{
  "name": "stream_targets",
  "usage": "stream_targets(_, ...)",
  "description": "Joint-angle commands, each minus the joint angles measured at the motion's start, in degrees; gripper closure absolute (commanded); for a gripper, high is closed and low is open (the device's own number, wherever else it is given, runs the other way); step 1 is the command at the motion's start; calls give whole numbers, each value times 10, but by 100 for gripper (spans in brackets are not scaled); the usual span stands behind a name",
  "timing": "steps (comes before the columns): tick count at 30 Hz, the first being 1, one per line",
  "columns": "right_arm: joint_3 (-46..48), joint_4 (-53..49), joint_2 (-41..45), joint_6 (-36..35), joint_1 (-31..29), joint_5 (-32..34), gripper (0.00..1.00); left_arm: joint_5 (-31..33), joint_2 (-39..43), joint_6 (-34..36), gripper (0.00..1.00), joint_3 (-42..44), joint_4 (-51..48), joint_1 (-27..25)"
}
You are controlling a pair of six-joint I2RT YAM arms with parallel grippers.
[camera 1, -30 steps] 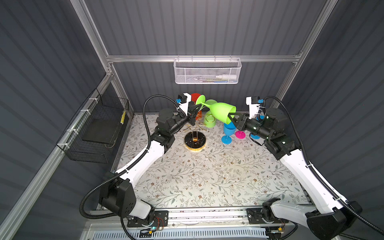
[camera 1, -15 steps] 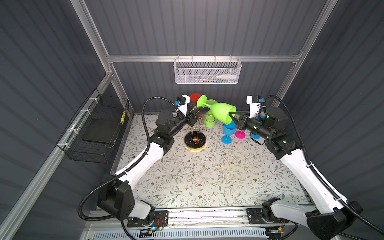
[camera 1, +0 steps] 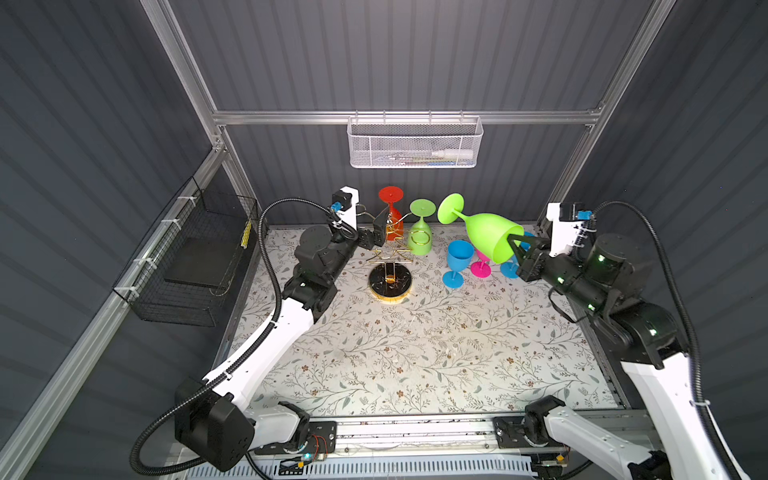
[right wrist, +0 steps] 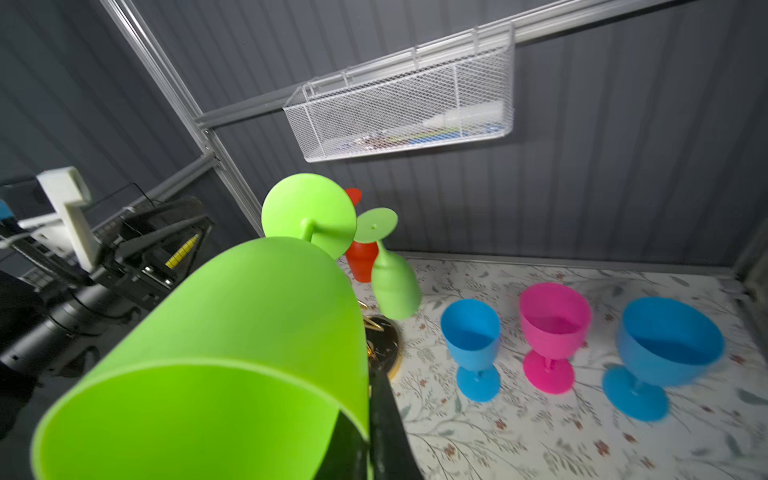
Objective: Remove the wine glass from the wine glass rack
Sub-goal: 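Carry the green glass with the right gripper down beside the blue glasses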
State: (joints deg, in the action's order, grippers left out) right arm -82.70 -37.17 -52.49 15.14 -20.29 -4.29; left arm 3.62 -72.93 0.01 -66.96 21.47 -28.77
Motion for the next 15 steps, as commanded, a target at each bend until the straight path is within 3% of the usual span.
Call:
stream_targets(1, -12, -148, 13, -37, -2, 70, 100, 74, 23, 25, 1, 12, -24, 5)
stream_targets(7, 16, -251, -5, -36, -3, 81, 100, 126, 53, 32, 0, 38, -16, 12)
stream_targets(15, 24, -283, -74, -34, -8, 78, 100, 158, 94, 39, 0, 53, -58, 15)
